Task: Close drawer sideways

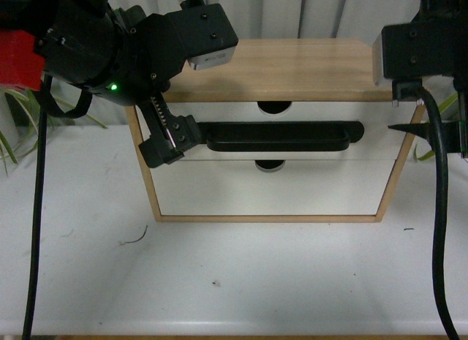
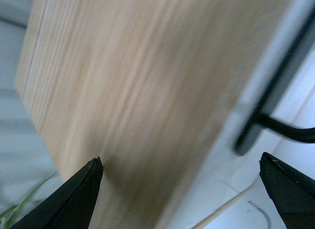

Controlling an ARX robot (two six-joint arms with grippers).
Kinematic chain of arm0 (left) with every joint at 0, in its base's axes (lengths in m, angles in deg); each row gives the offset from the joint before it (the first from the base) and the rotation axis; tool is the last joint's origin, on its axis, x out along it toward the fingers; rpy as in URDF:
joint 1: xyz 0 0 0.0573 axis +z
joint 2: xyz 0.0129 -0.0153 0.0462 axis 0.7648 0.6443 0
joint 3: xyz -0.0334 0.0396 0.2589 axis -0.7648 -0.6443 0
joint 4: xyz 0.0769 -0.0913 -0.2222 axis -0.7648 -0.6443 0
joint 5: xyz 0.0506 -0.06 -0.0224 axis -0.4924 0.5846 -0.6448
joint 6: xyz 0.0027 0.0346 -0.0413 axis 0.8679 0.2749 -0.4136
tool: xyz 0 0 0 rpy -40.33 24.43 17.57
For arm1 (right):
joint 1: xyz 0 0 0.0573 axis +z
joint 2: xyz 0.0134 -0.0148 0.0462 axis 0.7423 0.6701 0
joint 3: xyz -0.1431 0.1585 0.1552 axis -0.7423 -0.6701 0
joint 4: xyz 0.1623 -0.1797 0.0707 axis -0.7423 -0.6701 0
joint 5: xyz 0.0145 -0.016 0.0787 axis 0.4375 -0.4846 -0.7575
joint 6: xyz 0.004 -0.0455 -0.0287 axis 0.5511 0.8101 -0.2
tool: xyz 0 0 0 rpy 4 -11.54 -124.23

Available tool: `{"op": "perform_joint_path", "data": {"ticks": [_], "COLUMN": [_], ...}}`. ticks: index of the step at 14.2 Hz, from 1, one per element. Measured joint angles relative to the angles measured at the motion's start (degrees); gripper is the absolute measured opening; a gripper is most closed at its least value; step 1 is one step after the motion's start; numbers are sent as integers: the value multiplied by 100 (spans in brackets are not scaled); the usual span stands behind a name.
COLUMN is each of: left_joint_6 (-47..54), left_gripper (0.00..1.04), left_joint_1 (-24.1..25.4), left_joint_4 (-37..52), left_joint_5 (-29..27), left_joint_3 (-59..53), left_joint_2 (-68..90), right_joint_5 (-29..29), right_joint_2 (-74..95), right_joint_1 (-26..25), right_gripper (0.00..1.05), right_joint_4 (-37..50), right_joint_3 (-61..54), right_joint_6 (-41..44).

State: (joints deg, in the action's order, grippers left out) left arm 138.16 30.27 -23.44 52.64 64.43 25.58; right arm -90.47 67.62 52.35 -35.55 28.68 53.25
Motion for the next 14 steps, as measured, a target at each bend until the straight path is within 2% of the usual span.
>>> {"op": "perform_joint_path", "data": {"ticks": [4, 6, 7, 9, 10, 12, 14], "left_joint_6": [-326, -846, -1211, -2323, -3228, -4664, -5899], "left_gripper": [98, 98, 98, 98, 98, 98, 98], "left_joint_1": [-186, -13, 133, 579, 1010, 1746, 2385], "left_joint_4": [-79, -50, 116, 697, 1095, 1530, 1349], "left_joint_5": [354, 697, 841, 874, 774, 358, 492], "left_joint_3": [-621, -870, -968, -1307, -1722, -2662, -3683], "left_joint_2": [-984, -1624, -1902, -2511, -2892, -3606, -4570], "right_joint_5": [-426, -520, -376, 549, 1062, 1362, 1353], "right_joint_2": [-973, -1460, -1672, -2070, -2352, -2968, -3886], "right_joint_1": [-83, -160, -186, -308, -420, -485, -525], "right_gripper": [98, 98, 98, 98, 98, 98, 98], "right_joint_4": [-258, 197, 645, 1668, 1849, 1871, 2041], "right_joint_3": [-562, -898, -1056, -1488, -1893, -2662, -3377], "right_joint_6": [-855, -1650, -2273, -3950, -5281, -7239, -8970]}}
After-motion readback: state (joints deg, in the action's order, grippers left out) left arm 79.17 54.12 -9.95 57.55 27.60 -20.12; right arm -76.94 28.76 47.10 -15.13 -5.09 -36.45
